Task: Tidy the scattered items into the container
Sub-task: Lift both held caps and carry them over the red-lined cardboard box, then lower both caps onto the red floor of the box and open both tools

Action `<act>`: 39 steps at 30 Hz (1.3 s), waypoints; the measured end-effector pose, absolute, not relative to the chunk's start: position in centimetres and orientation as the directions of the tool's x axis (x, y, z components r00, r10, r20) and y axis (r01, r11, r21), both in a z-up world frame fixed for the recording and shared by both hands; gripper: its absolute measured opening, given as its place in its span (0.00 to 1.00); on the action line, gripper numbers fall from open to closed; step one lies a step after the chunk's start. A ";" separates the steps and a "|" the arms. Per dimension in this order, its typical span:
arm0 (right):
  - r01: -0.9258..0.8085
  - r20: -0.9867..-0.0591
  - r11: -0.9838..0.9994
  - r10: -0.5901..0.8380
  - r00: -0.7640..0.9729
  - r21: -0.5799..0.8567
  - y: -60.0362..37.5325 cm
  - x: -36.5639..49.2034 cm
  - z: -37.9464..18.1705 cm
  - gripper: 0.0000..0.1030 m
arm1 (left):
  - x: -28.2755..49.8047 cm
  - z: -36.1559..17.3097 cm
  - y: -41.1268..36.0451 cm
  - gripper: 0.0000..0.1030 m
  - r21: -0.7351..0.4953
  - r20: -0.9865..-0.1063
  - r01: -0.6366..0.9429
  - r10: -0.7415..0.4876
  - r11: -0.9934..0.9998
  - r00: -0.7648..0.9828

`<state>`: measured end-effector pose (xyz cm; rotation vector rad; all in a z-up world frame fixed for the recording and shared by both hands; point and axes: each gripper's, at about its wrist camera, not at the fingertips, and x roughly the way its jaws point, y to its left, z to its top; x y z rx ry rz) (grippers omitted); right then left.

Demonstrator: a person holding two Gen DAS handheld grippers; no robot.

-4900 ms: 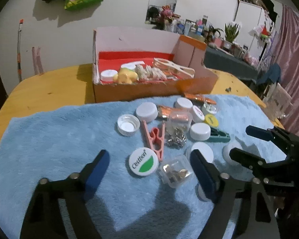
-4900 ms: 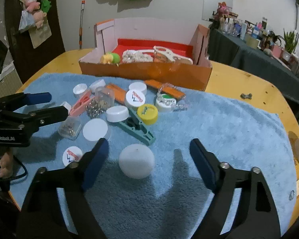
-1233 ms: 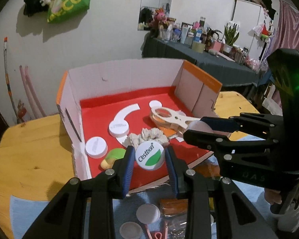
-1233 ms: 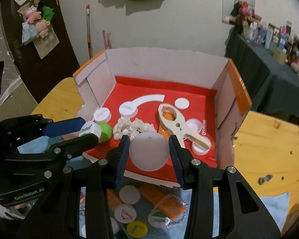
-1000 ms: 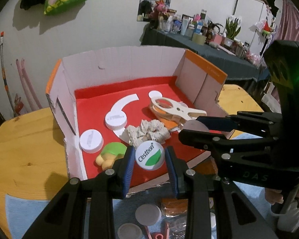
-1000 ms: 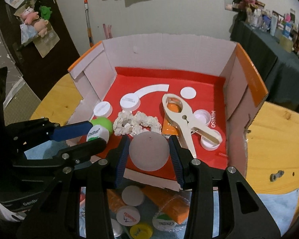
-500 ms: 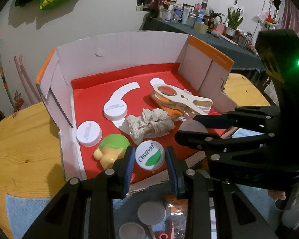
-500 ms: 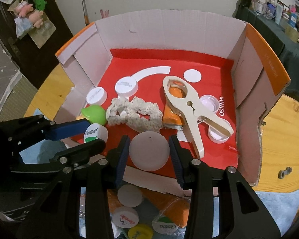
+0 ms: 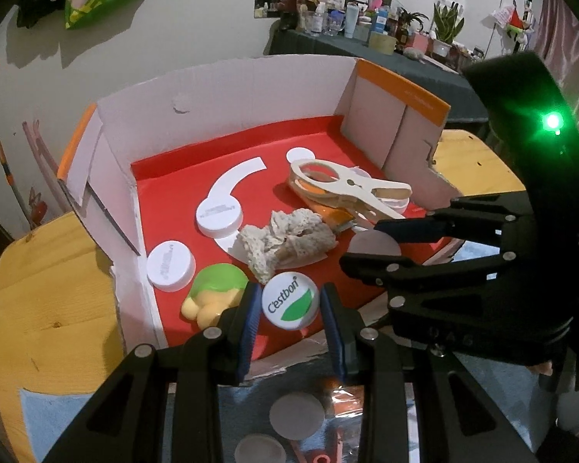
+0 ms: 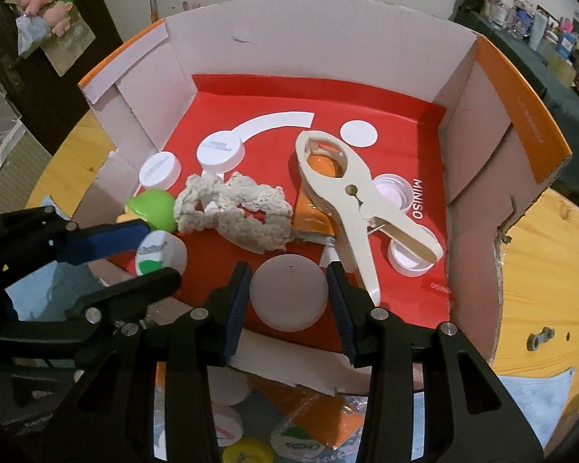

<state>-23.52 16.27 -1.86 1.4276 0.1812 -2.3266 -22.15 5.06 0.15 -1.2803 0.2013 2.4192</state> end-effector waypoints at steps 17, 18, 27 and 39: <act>0.389 -0.882 -0.918 -0.246 -0.401 0.080 18.0 -23.5 -1.9 0.37 | -21.9 -0.2 6.1 0.33 -0.047 -0.834 -0.428 0.272 -0.902 -0.481; 0.389 -0.883 -0.918 -0.245 -0.402 0.077 17.7 -23.3 -1.8 0.37 | -21.9 -0.3 6.2 0.33 -0.056 -0.836 -0.432 0.279 -0.900 -0.472; 0.389 -0.884 -0.920 -0.227 -0.408 0.057 18.0 -22.9 -1.6 0.37 | -22.8 -1.3 5.8 0.33 -0.048 -0.852 -0.409 0.251 -0.911 -0.459; 0.408 -0.890 -0.913 -0.199 -0.409 0.016 17.8 -22.5 -1.6 0.37 | -23.2 -1.7 5.6 0.33 -0.019 -0.866 -0.402 0.216 -0.915 -0.451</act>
